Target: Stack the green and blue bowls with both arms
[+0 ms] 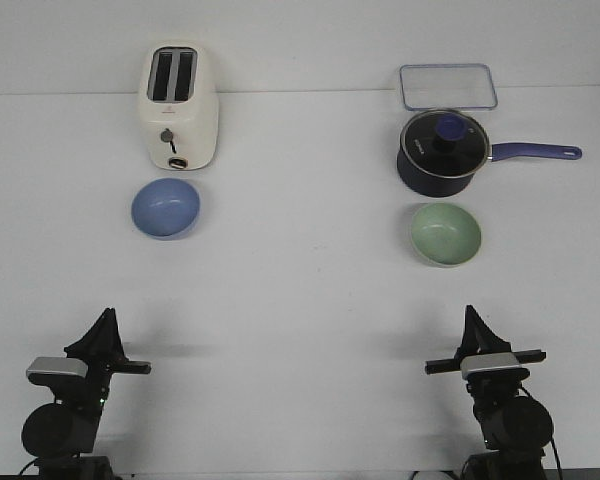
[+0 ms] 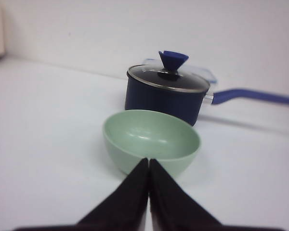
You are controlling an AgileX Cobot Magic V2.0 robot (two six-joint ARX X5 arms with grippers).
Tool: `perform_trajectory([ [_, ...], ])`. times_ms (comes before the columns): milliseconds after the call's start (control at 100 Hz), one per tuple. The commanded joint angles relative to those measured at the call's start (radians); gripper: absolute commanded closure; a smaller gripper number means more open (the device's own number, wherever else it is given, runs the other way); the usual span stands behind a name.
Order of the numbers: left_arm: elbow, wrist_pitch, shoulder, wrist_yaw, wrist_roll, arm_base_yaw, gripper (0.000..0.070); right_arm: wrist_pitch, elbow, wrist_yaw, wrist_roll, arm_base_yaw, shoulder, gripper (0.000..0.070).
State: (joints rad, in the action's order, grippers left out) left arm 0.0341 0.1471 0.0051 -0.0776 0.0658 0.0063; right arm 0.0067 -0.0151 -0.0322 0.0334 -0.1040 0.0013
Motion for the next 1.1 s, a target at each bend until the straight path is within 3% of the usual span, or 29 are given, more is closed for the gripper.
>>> perform_trajectory([
  [0,-0.019,0.011,-0.002,-0.002,-0.001,0.002,0.0685,0.017,0.000,-0.013,-0.196,-0.002,0.000,0.0700],
  [310,-0.019,0.011,-0.002,-0.002,-0.001,0.002,0.0685,-0.174,-0.195,-0.055,-0.372,-0.001,0.172,0.0700],
  [500,-0.019,0.011,-0.002,-0.002,-0.001,0.002,0.0685,-0.218,-0.390,-0.055,-0.373,0.023,0.493,0.0699],
  [550,-0.019,0.011,-0.002,-0.002,-0.001,0.002,0.0685,-0.222,-0.443,-0.042,-0.366,0.038,0.586,0.0654],
  [680,-0.019,0.011,-0.002,-0.002,-0.001,0.002,0.0685,-0.258,-0.590,0.013,-0.363,0.095,0.827,0.0311],
  [730,-0.019,0.011,-0.002,-0.002,-0.001,0.002,0.0685,-0.275,-0.646,0.038,-0.355,0.120,0.917,0.0225],
  [1090,-0.019,0.011,-0.002,-0.002,-0.001,0.002,0.0685,-0.323,-0.994,0.079,-0.247,0.238,1.448,0.0205],
])
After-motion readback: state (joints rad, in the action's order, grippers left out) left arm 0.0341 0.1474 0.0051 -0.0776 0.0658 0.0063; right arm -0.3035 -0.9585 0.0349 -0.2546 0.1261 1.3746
